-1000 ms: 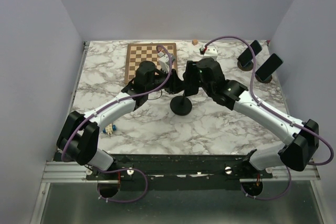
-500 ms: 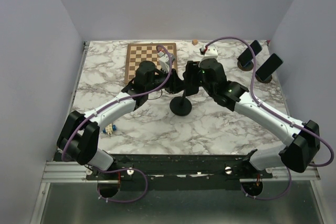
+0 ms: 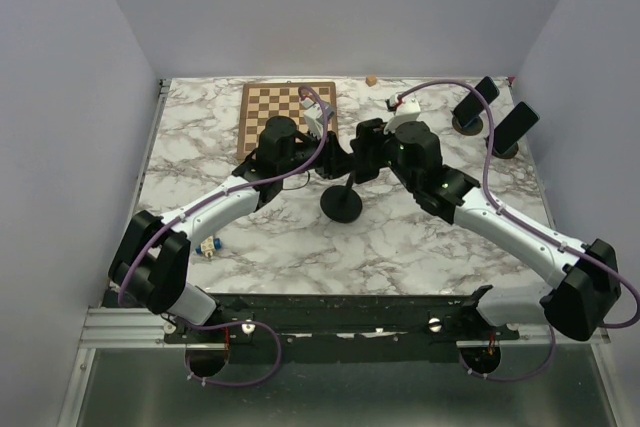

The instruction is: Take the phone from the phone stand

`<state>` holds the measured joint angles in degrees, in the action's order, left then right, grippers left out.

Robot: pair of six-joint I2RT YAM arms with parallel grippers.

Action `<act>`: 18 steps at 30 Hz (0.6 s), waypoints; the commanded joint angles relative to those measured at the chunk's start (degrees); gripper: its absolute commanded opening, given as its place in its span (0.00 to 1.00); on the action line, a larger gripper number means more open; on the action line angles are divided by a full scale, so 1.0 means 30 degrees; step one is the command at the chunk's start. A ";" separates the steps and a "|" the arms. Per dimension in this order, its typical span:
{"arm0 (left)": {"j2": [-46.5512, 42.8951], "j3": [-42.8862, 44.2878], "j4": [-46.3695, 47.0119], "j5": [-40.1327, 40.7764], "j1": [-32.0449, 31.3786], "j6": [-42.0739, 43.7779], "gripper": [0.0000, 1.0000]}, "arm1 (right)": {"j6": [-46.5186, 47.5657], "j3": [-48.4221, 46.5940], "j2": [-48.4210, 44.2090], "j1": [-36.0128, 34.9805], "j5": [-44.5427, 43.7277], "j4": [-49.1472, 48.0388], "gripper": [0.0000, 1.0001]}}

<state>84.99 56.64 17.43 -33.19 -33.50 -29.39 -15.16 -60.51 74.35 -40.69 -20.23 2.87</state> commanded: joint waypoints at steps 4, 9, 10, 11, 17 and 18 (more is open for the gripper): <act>-0.0091 0.0514 -0.0205 -0.2023 0.0192 -0.0019 0.00 | 0.3540 0.1126 -0.0528 0.1448 -0.1363 -0.0739 0.01; 0.0096 0.0616 -0.0765 -0.1657 0.0216 0.0179 0.00 | 0.3757 0.1106 -0.0497 0.1560 -0.1611 -0.0777 0.01; 0.0139 0.0580 -0.0799 -0.1574 0.0219 0.0212 0.00 | 0.3819 0.1152 -0.0437 0.1605 -0.1781 -0.0763 0.01; 0.0158 0.0594 -0.0851 -0.1540 0.0209 0.0241 0.00 | 0.3877 0.1178 -0.0412 0.1678 -0.1858 -0.0782 0.01; 0.0185 0.0521 -0.1005 -0.1462 0.0214 0.0360 0.00 | 0.3606 0.1293 -0.0722 0.2245 -0.1083 -0.1777 0.01; 0.0171 0.0514 -0.1089 -0.1418 0.0186 0.0404 0.00 | 0.3520 0.1277 -0.0759 0.2308 -0.0918 -0.1778 0.01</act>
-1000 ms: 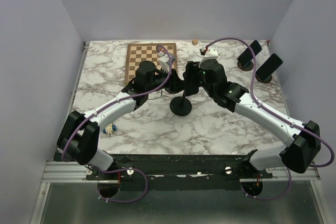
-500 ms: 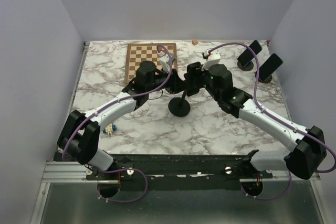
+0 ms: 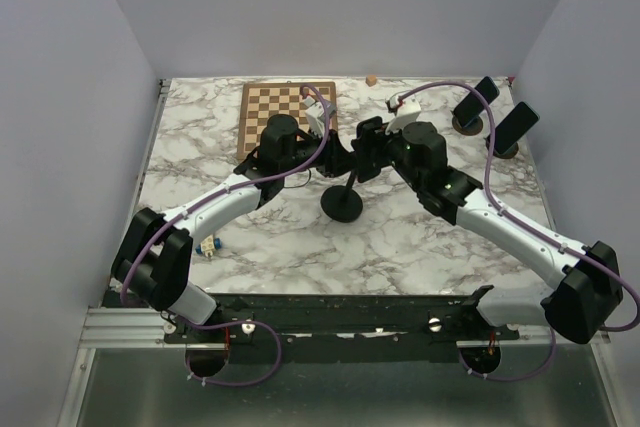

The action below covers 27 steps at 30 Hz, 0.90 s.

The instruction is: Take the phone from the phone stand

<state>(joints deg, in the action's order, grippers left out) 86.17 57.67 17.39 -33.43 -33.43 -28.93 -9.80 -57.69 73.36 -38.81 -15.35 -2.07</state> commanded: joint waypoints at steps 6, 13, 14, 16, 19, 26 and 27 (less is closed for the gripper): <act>-0.0212 0.0256 -0.1975 -0.0929 0.0197 0.0698 0.00 | 0.1628 0.0187 -0.0634 0.2127 -0.1206 -0.0104 0.01; -0.0226 0.0230 -0.2071 -0.0927 0.0247 0.0795 0.00 | 0.1770 -0.0017 -0.0552 0.2812 0.0575 0.0247 0.01; -0.0203 0.0208 -0.2075 -0.0949 0.0301 0.0806 0.00 | 0.1773 -0.0052 -0.0494 0.2934 0.0830 0.0264 0.01; -0.0232 0.0201 -0.2184 -0.0983 0.0283 0.0875 0.00 | 0.1772 -0.0105 -0.0417 0.3068 0.1317 0.0306 0.01; -0.0303 0.0171 -0.2221 -0.0929 0.0325 0.0941 0.00 | 0.1799 -0.0164 -0.0348 0.3182 0.1899 0.0308 0.01; -0.0301 0.0199 -0.2295 -0.0938 0.0306 0.0927 0.00 | 0.2125 -0.0131 -0.0609 0.3341 0.3106 0.0469 0.01; -0.0277 0.0229 -0.2295 -0.0966 0.0305 0.0913 0.00 | 0.2110 -0.0160 -0.0627 0.3334 0.3393 0.0498 0.01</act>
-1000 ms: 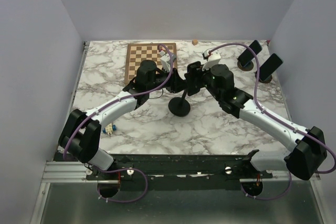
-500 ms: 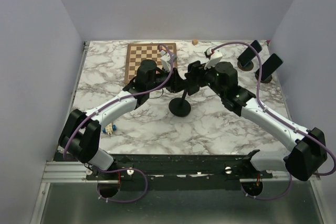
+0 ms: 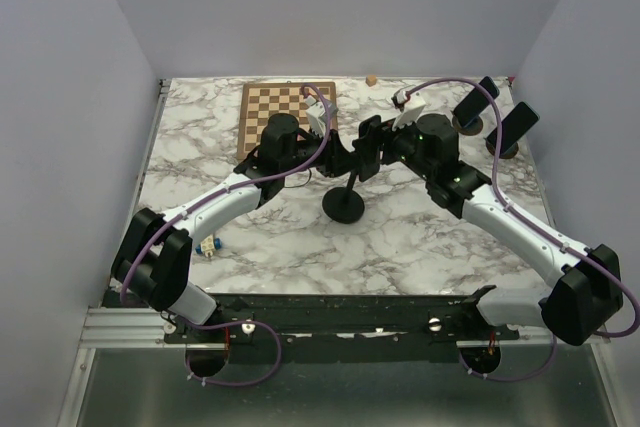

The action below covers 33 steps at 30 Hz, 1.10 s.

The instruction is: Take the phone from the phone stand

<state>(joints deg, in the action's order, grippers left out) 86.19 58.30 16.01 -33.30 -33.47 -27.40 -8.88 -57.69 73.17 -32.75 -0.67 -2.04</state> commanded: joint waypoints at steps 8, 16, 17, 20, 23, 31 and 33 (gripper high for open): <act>-0.0291 0.0019 -0.1800 -0.1128 0.0351 0.0351 0.00 | 0.1843 -0.0252 -0.0754 0.1359 0.0076 0.0651 0.01; -0.0333 0.0048 -0.1821 -0.1191 0.0356 0.0374 0.00 | 0.1991 -0.0306 -0.0832 0.1368 0.1790 0.0652 0.01; -0.0343 0.0033 -0.1821 -0.1178 0.0362 0.0424 0.00 | 0.2023 -0.0310 -0.0916 0.1385 0.2104 0.0652 0.01; -0.0372 0.0032 -0.1902 -0.1120 0.0349 0.0489 0.00 | 0.1969 -0.0333 -0.1154 0.1428 0.2707 0.0648 0.01; -0.0353 0.0057 -0.1938 -0.1068 0.0353 0.0494 0.00 | 0.1824 -0.0398 -0.1250 0.1455 0.3378 0.1206 0.01; -0.0578 -0.0040 -0.2052 -0.0603 0.0372 0.0693 0.00 | 0.0725 -0.0680 -0.1546 0.1488 0.4990 0.1649 0.01; -0.0585 -0.0040 -0.2085 -0.0590 0.0353 0.0724 0.00 | 0.0572 -0.0862 -0.1696 0.1488 0.5183 0.1819 0.01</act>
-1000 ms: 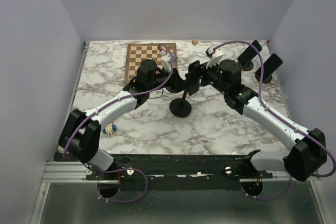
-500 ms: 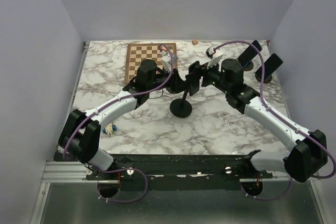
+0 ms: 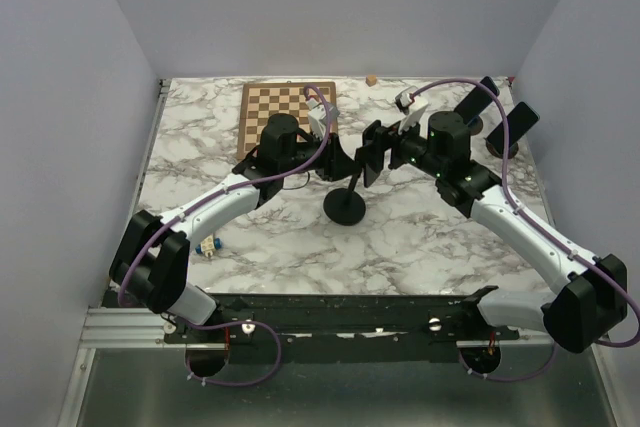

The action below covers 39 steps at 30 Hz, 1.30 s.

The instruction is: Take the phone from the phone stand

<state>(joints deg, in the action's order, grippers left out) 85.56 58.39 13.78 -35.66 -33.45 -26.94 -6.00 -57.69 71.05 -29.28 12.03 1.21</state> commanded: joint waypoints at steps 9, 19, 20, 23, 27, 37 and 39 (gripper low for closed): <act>-0.0402 -0.0040 -0.1393 0.0251 0.0346 0.0513 0.00 | -0.3121 -0.2369 -0.1247 0.0340 0.2599 0.2061 0.01; -0.2116 0.0575 -0.3408 0.1481 0.0333 0.1512 0.00 | -0.5221 -0.6227 -0.2421 0.0300 -0.2403 0.8272 0.01; -0.2434 0.0547 -0.3610 0.2042 0.0317 0.1666 0.00 | -0.5120 -0.6488 -0.2667 0.0316 -0.3608 0.8826 0.01; -0.3233 0.0817 -0.4485 0.3704 0.0240 0.1903 0.10 | -0.4978 -0.6873 -0.3390 0.0296 -0.7347 1.0461 0.01; -0.4115 0.0081 -0.3709 0.4436 0.0230 0.0460 0.53 | -0.5207 -0.7199 -0.3125 0.0304 -1.2963 1.2932 0.01; -0.3451 -0.2818 0.2964 0.5357 -0.1276 -0.1392 0.88 | -0.5962 -0.5550 -0.3431 0.0304 -1.2797 1.2804 0.01; -0.2883 -0.2918 0.3886 0.5488 -0.1459 -0.1301 0.86 | -0.5960 -0.5285 -0.3833 0.0304 -1.1726 1.2336 0.01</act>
<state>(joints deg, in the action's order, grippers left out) 74.26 51.24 15.03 -22.63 -36.23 -30.46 -22.79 -74.35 62.85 -28.38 -27.16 41.52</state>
